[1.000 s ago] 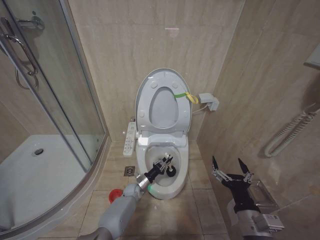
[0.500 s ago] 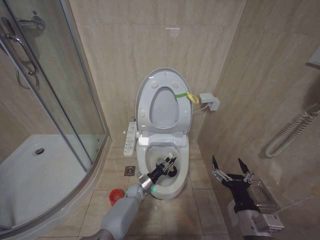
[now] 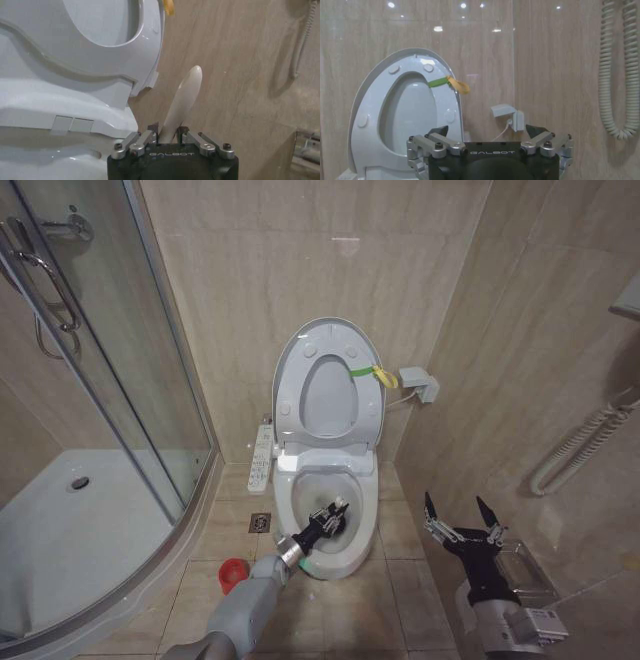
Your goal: Open the toilet lid, clean the toilet bowl with a toilet brush, close the toilet lid, and flush.
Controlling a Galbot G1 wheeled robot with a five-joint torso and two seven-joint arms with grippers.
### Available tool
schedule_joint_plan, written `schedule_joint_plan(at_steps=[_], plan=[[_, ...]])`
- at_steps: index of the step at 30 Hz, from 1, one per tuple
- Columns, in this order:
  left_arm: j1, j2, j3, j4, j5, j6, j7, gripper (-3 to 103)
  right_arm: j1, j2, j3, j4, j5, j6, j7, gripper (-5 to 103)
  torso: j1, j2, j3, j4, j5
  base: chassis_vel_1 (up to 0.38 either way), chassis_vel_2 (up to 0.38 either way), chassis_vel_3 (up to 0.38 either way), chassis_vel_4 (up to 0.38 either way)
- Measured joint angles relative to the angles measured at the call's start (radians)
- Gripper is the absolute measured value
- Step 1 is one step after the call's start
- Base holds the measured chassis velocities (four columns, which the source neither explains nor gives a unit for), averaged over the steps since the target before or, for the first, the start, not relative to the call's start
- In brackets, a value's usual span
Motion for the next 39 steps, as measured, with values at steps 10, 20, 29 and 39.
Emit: schedule_joint_plan(at_steps=[10, 20, 29, 39], plan=[[-0.001, -0.013, 0.043, -0.116, -0.059, 0.024, -0.021, 22, 0.0, 0.0, 0.0, 0.0, 0.0, 0.0, 0.0, 100, 0.0, 0.0, 0.0, -0.0004, -0.0003, 0.0, 0.0, 0.0, 0.0], [0.0, -0.03, -0.013, 0.056, 0.021, -0.002, 0.019, 23, 0.0, 0.0, 0.0, 0.0, 0.0, 0.0, 0.0, 100, 0.0, 0.0, -0.001, 0.0001, -0.0004, 0.0, 0.0, 0.0, 0.0], [0.005, -0.012, 0.038, -0.123, -0.084, 0.032, -0.016, 23, 0.0, 0.0, 0.0, 0.0, 0.0, 0.0, 0.0, 100, 0.0, 0.0, 0.0, -0.0007, -0.0003, 0.0, 0.0, 0.0, 0.0], [-0.017, -0.05, 0.007, 0.031, -0.014, 0.015, 0.001, 23, 0.0, 0.0, 0.0, 0.0, 0.0, 0.0, 0.0, 100, 0.0, 0.0, 0.0, 0.0002, -0.0004, 0.0, 0.0, 0.0, 0.0]])
